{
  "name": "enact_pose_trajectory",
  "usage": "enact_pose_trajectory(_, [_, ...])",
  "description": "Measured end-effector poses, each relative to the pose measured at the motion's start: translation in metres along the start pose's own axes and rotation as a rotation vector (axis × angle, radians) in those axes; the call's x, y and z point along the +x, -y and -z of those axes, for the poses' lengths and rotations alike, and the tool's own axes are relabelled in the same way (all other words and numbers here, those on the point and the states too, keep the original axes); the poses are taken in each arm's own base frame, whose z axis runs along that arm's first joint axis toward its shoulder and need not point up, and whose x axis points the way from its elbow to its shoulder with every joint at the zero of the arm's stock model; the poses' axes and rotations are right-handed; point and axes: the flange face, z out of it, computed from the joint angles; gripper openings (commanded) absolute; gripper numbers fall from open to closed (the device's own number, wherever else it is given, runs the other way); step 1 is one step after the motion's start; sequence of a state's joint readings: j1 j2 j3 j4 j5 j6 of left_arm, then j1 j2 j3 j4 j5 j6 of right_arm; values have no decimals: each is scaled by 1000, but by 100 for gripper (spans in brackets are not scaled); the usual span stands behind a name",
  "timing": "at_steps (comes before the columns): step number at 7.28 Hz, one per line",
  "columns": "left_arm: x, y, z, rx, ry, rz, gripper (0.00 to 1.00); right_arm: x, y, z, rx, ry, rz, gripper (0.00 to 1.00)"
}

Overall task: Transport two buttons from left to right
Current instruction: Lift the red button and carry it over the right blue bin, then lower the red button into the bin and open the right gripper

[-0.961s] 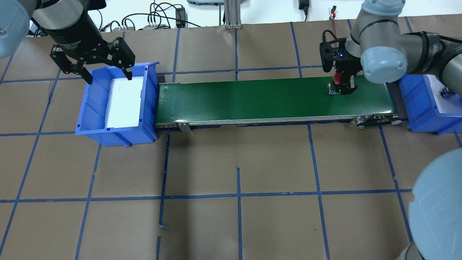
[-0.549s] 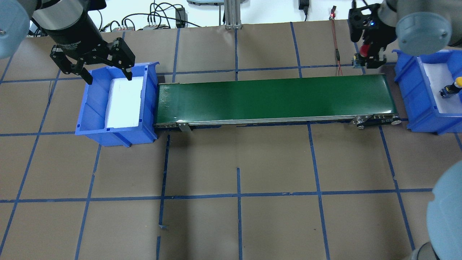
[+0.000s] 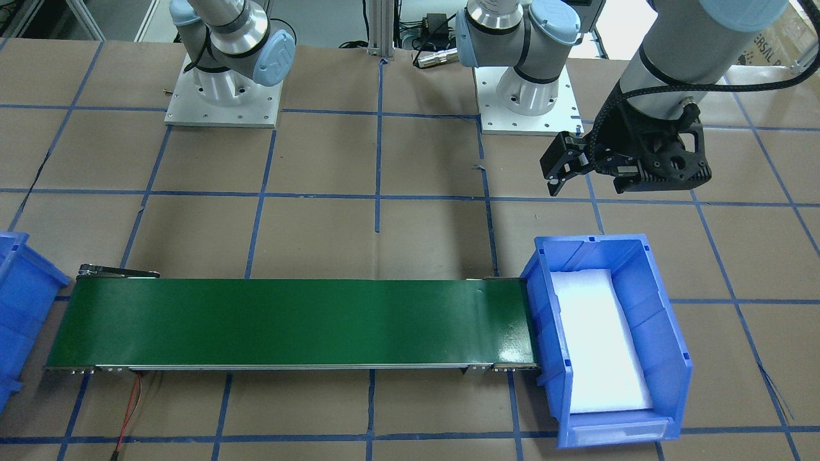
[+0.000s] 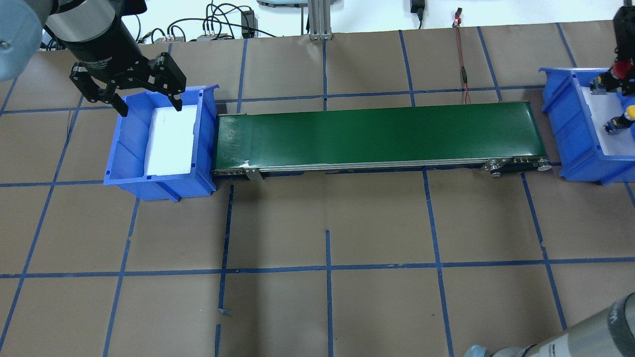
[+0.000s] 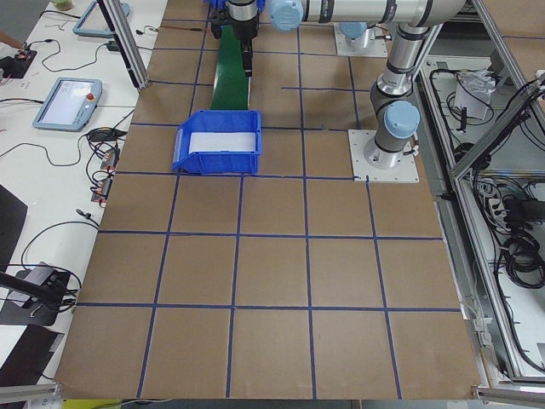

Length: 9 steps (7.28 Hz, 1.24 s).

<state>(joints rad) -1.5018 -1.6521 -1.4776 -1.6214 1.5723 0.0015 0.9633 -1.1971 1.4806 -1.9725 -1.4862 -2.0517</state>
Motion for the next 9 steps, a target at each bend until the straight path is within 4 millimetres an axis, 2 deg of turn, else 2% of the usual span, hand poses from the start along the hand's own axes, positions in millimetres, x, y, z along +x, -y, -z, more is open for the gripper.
enact_pose_trajectory(1, [0,0,0,-1,0,1,100,-1,-27,-20,20,9,17,9])
enact_pose_trajectory(2, [0,0,0,-1,0,2,100,0,-38,-38,36,18,25,9])
enact_pose_trajectory(3, [0,0,-1,-2,0,3,100,3,-40,-59,51,38,30,9])
enact_pose_trajectory(4, [0,0,-1,-3,0,3,100,7,-41,-87,66,61,34,27])
enact_pose_trajectory(5, [0,0,-2,-3,-1,4,100,10,-43,-108,73,71,33,80])
enact_pose_trajectory(6, [0,0,-2,-3,-1,4,100,11,-43,-119,77,76,29,99])
enact_pose_trajectory(8, [0,0,-2,-4,-1,5,100,11,-42,-128,81,86,5,100])
enact_pose_trajectory(9, [0,0,-2,-3,-1,5,100,13,-39,-126,77,88,-3,100])
